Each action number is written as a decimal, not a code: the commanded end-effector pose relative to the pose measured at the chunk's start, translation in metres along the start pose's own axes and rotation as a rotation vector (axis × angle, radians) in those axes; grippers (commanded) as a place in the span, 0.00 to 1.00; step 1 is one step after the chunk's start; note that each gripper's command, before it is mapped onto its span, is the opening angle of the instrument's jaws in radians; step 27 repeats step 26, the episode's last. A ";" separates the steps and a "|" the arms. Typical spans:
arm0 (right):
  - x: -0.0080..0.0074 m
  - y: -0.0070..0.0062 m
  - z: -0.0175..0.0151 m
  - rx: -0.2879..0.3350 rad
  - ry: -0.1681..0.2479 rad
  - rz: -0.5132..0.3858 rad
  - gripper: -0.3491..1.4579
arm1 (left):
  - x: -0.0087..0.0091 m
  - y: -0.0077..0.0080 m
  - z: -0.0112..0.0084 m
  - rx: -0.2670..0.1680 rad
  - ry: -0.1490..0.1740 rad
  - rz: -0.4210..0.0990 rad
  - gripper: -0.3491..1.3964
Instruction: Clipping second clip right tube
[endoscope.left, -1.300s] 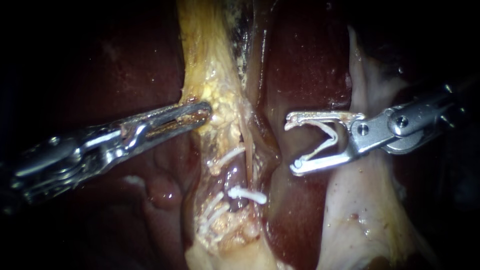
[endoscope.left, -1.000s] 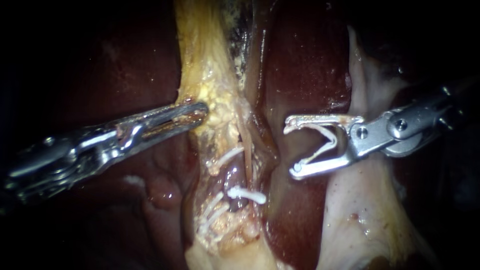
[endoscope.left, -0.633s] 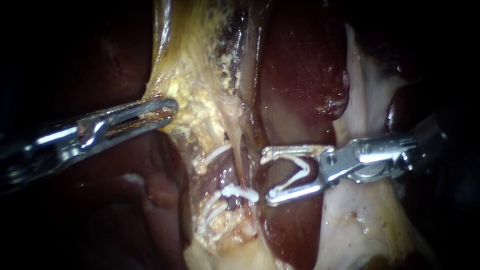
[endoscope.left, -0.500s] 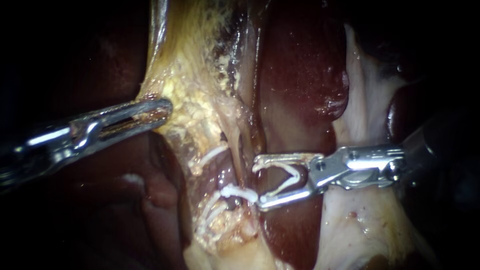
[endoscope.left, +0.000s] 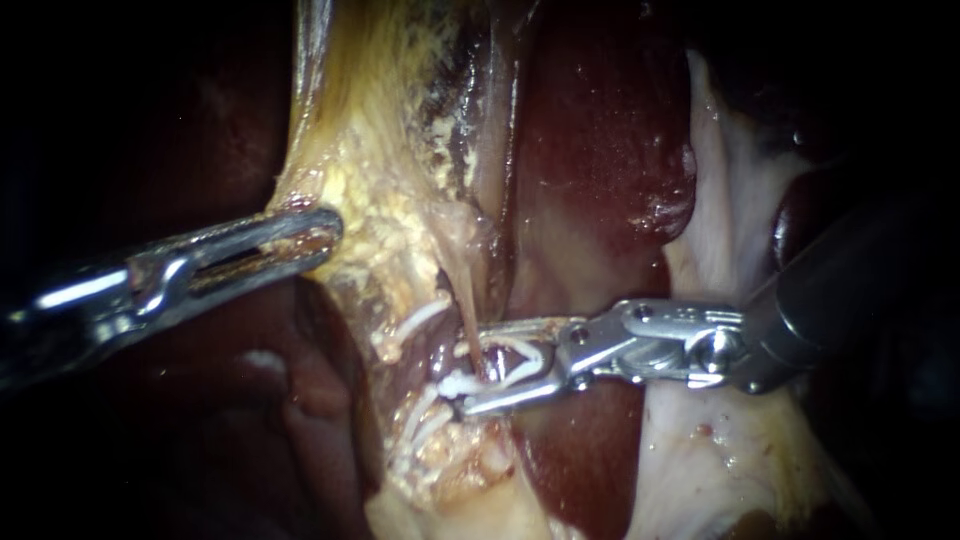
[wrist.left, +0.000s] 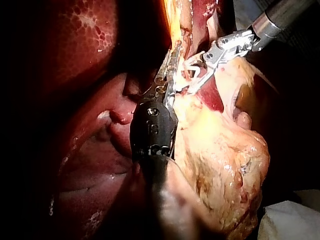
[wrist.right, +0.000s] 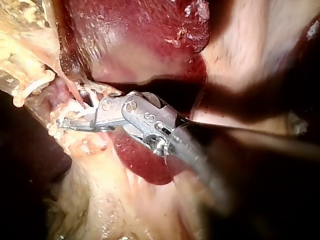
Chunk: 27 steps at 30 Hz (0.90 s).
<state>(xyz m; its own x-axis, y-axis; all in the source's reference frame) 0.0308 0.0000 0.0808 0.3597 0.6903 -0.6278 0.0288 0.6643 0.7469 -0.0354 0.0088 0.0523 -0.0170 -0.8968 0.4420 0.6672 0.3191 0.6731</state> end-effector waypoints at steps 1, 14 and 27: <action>0.0000 0.0000 0.0000 0.001 0.000 0.005 0.49 | 0.0000 0.0000 0.0000 0.000 0.000 0.000 0.00; 0.0003 -0.0002 -0.0016 0.010 0.002 0.086 0.00 | 0.0000 -0.0001 0.0000 0.000 0.000 0.000 0.00; 0.0001 -0.0003 -0.0016 0.005 -0.008 0.102 0.00 | 0.0000 0.0000 0.0000 0.000 0.000 0.000 0.00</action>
